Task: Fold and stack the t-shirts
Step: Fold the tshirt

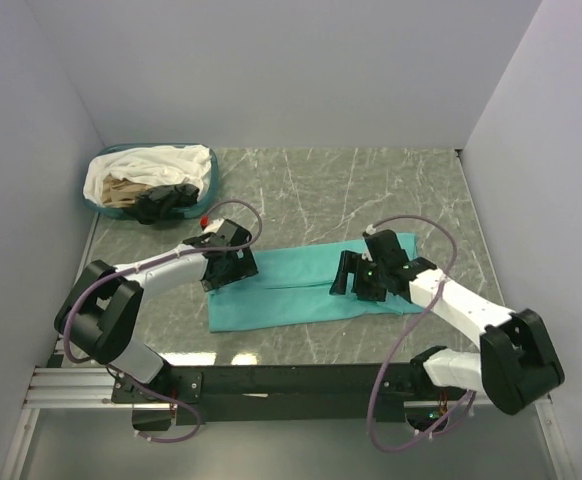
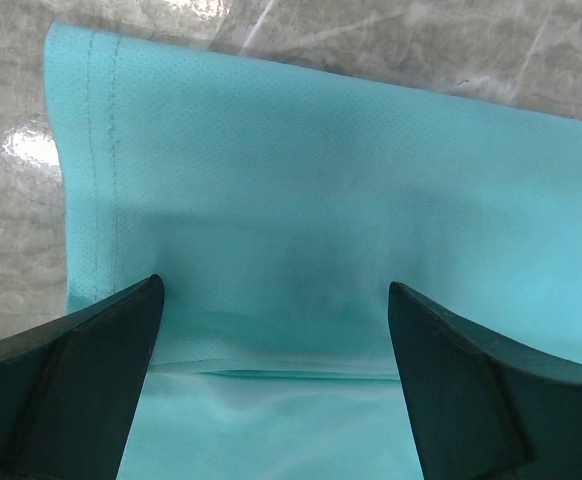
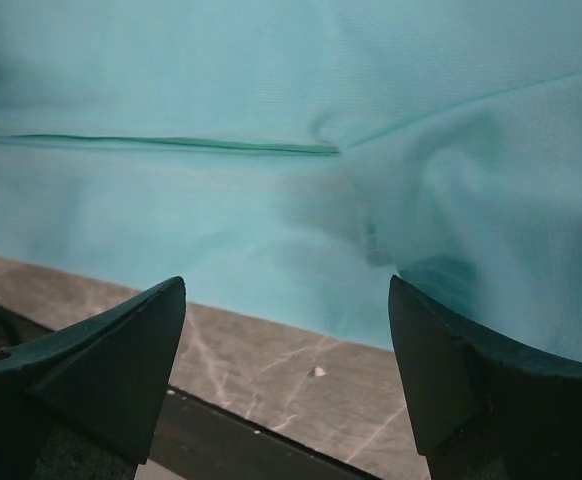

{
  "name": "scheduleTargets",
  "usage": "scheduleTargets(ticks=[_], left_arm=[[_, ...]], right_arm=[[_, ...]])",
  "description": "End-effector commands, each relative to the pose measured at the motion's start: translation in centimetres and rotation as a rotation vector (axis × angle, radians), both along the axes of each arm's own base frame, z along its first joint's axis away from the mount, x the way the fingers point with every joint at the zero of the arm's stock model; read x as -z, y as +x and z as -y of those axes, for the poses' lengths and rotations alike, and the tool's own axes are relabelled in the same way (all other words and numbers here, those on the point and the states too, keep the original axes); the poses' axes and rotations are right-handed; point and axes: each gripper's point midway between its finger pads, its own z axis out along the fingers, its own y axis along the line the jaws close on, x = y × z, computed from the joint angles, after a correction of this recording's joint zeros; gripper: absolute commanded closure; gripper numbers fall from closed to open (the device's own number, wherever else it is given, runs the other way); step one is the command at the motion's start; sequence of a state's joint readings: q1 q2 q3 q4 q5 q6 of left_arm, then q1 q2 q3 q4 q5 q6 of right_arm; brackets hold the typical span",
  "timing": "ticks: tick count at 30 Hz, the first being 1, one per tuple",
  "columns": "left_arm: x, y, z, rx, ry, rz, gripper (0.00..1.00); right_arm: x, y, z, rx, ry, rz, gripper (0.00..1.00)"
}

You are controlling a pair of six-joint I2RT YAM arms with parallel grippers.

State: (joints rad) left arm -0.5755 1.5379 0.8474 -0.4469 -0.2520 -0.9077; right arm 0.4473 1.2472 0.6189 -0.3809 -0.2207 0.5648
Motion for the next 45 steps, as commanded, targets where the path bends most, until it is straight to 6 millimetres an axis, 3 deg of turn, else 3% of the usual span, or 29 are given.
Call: scheduleTargets(ticks=[1,4,9,17,24,28,30,32,33,35,36,41,42,44,45], left_arm=[[-1.3,0.5,0.0,-0.015,-0.024,0.048,0.01],[-1.7,0.7,0.3,-0.004,-0.036,0.058,0.01],[-1.8,0.8,0.7,0.015,-0.047,0.058,0.0],[-1.6,0.7,0.7,0.043,-0.034,0.051,0.0],[0.1,-0.6,0.9,0.055,-0.064,0.005,0.01],[0.6,-1.3,1.4,0.06,-0.102,-0.01,0.01],[0.7,-1.7,1.7,0.044,-0.112,-0.025,0.01],[0.7,-2.2,2.3,0.05,-0.125,-0.036,0.01],[0.7,-2.4,2.6,0.054,-0.138,-0.04,0.0],[0.6,-3.0,3.6,0.068,-0.169,-0.047,0.01],[0.6,-3.1,4.0,0.07,-0.185,-0.053,0.0],[0.7,-4.6,7.5,0.144,-0.282,-0.102,0.01],[1.1,-5.1,8.0,0.162,-0.287,-0.118,0.0],[1.0,-5.7,9.8,0.208,-0.316,-0.132,0.01],[1.4,-6.0,10.5,0.221,-0.319,-0.149,0.01]], right_arm=[[-5.0,1.5,-1.8,-0.04,0.112,0.14,0.12],[-8.9,2.1,-1.2,-0.012,0.12,0.243,0.11],[-9.5,2.8,2.1,0.137,0.04,0.26,0.1],[-4.1,3.7,8.0,0.37,0.004,0.116,0.09],[-0.4,7.0,8.9,0.406,0.011,0.004,0.1],[1.6,10.7,9.3,0.426,-0.011,-0.063,0.11],[1.6,11.8,8.3,0.357,0.021,-0.087,0.14],[1.4,14.2,8.3,0.342,0.018,-0.091,0.14],[2.4,15.0,8.9,0.358,-0.022,-0.106,0.14],[1.2,18.1,9.1,0.364,-0.036,-0.086,0.14],[0.8,20.4,8.4,0.338,-0.01,-0.068,0.14],[0.5,25.8,6.9,0.225,-0.027,-0.06,0.15],[0.2,28.0,6.5,0.206,-0.027,-0.032,0.15],[0.2,28.8,5.1,0.155,-0.036,-0.033,0.16],[0.0,30.4,4.1,0.127,-0.026,-0.005,0.16]])
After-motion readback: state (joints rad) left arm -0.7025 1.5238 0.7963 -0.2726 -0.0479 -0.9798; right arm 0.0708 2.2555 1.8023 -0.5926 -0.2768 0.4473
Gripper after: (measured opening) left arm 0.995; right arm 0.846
